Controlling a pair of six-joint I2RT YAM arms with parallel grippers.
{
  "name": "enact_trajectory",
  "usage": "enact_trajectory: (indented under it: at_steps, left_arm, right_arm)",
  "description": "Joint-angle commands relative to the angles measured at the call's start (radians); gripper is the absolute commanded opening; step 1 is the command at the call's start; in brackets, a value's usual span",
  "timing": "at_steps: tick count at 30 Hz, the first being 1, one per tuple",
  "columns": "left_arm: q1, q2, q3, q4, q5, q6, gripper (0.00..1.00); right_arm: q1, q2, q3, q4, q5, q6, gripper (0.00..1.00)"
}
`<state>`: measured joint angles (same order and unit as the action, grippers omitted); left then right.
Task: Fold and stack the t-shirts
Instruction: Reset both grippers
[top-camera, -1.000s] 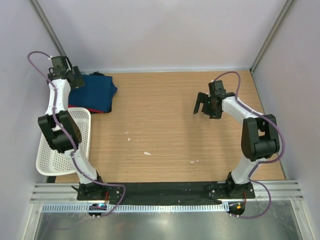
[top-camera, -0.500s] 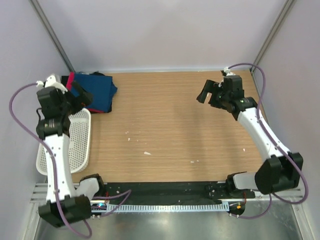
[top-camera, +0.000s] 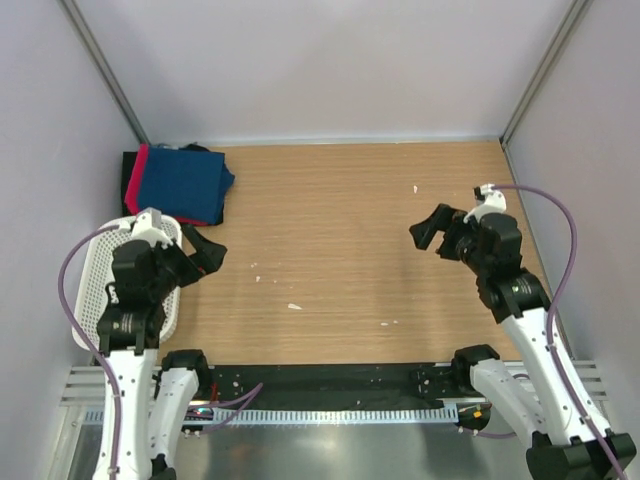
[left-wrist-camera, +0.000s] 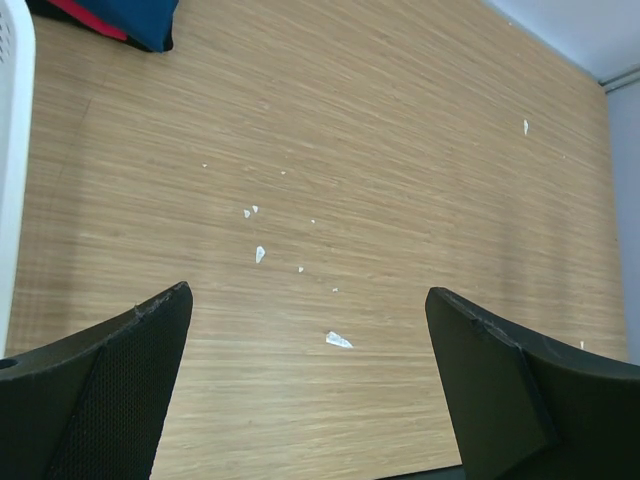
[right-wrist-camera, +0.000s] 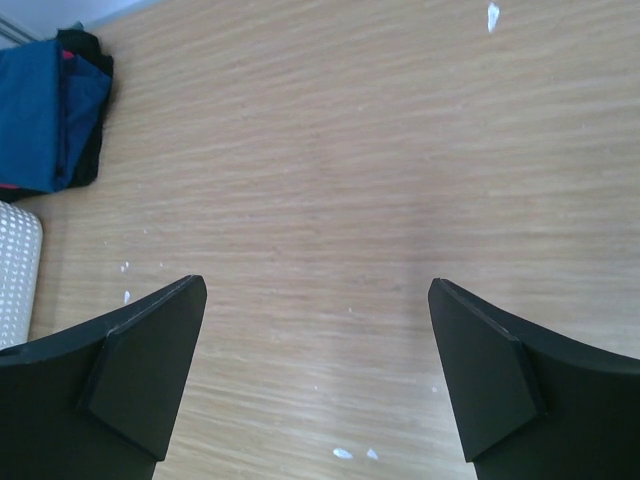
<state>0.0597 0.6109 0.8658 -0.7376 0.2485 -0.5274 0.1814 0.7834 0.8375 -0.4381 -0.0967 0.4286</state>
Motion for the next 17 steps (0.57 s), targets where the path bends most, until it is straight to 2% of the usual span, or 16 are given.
enact_trajectory:
  at_steps: [1,5,17]
  left_arm:
    - [-0.029,-0.106,-0.06,0.013,-0.074,-0.028,1.0]
    - [-0.05,-0.161,-0.06,0.001,-0.172,-0.033,1.0]
    - [-0.107,-0.148,-0.079,0.021,-0.182,-0.051,1.0]
  right_arm:
    - [0.0,-0.111,-0.096,0.029,0.001,0.039,1.0]
    - [0.0,-0.191,-0.169,0.009,0.017,0.059,1.0]
    - [0.0,-0.243,-0.167,0.002,0.055,0.053,1.0]
